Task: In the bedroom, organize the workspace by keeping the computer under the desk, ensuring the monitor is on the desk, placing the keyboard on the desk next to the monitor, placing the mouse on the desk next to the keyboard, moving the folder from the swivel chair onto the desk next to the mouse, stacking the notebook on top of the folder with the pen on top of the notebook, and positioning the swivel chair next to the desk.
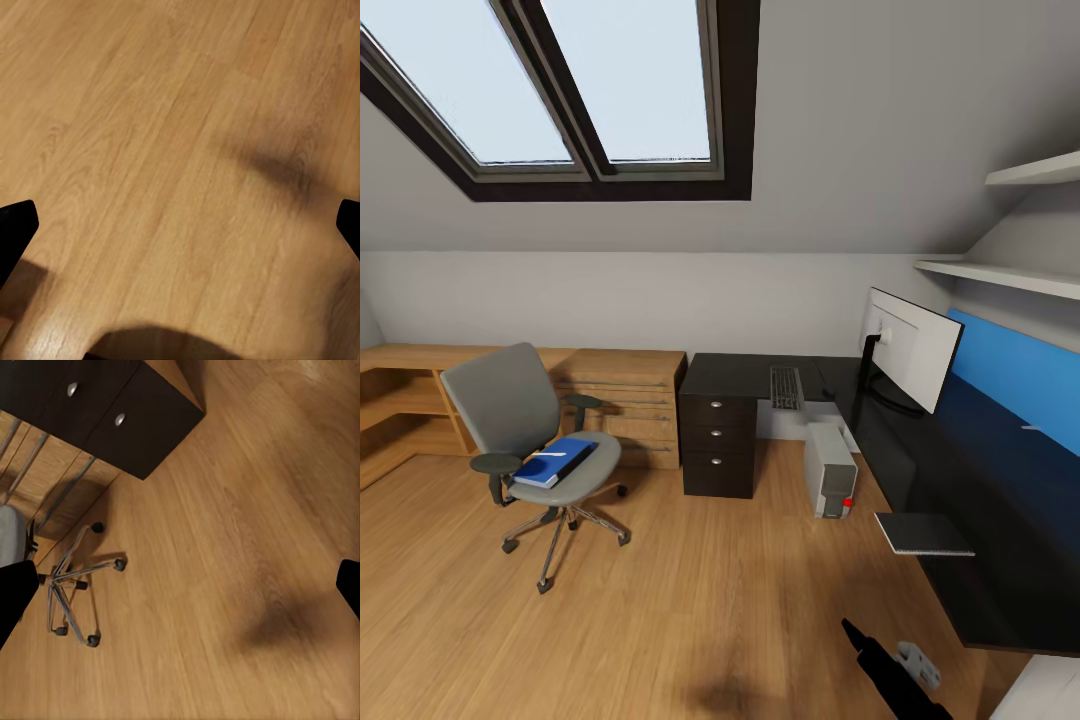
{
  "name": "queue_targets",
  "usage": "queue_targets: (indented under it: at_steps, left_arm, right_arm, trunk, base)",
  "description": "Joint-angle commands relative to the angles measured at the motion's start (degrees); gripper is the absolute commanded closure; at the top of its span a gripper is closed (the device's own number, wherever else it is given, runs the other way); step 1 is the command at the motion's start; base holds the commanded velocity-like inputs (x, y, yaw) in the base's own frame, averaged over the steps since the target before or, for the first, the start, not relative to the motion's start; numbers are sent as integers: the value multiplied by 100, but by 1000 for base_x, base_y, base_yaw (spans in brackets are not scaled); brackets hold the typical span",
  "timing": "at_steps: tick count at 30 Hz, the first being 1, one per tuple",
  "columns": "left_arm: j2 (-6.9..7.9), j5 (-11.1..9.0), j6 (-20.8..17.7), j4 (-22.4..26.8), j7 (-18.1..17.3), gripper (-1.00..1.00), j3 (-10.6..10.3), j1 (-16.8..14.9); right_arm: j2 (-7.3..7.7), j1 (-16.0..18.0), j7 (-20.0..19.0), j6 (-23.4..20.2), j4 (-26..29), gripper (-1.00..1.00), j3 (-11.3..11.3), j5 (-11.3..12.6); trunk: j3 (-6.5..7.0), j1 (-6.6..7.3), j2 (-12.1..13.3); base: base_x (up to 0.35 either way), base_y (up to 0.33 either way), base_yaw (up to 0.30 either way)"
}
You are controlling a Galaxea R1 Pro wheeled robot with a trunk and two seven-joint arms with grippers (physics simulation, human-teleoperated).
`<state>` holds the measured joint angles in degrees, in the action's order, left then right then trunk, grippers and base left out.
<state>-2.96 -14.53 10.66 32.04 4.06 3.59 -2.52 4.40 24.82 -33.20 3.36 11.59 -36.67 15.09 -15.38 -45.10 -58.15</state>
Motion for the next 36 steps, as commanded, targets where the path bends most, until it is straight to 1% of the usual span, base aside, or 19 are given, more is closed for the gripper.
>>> queue_targets:
  at_steps: [1, 7, 17, 18, 21, 23, 25, 31, 33, 34, 36]
  left_arm:
    - [-3, -41, 15, -2, -2, -100, 9, -3]
    - [-3, -41, 15, -4, -2, -100, 21, -3]
    - [-3, -41, 15, -86, -2, -100, 21, -3]
    - [-3, -41, 15, -93, -2, -100, 20, -3]
    - [-3, -41, 15, -108, -2, -100, 21, -3]
    - [-3, -41, 15, -112, -2, -100, 25, -3]
    - [-3, -41, 15, -118, -2, -100, 32, -3]
    - [3, -41, 15, -124, -2, -100, 47, -3]
    - [4, -41, 15, -125, -2, -100, 50, -3]
    - [5, -41, 15, -125, -2, -100, 51, -3]
    - [5, -41, 15, -126, -2, -100, 52, -3]
  right_arm:
    - [2, 5, -21, 13, 7, -100, 1, 28]
    - [-16, 5, -5, -1, 245, -100, 0, 29]
    - [-97, 5, 23, -7, 676, -100, 2, 35]
    - [-101, 5, 27, -13, 718, -100, 2, 43]
    - [-109, 5, 31, -105, 855, -100, 2, 172]
    - [-109, 5, 27, -217, 896, -100, 2, 336]
    - [-108, 5, 21, -371, 922, -100, 2, 576]
    - [-94, 5, 10, -896, 956, -100, 5, 1484]
    - [-89, 5, 9, -1029, 960, -100, 7, 1748]
    - [-82, 5, 8, -1128, 963, -100, 12, 1945]
    - [-78, 5, 8, -1204, 964, -100, 15, 2078]
  trunk:
    - [-7, 0, -5]
    - [-7, 0, -5]
    - [-7, 0, -5]
    - [-7, 0, -5]
    - [-7, 0, -5]
    - [-7, 0, -5]
    - [-7, 0, -5]
    - [-7, 0, -5]
    - [-7, 0, -5]
    - [-7, 0, -5]
    - [-7, 0, -5]
  base:
    - [0, 0, 0]
    - [0, 0, 0]
    - [0, 0, 0]
    - [0, 0, 0]
    - [0, 0, 0]
    - [0, 0, 0]
    - [0, 0, 0]
    - [0, 0, 0]
    - [0, 0, 0]
    - [0, 0, 0]
    - [0, 0, 0]
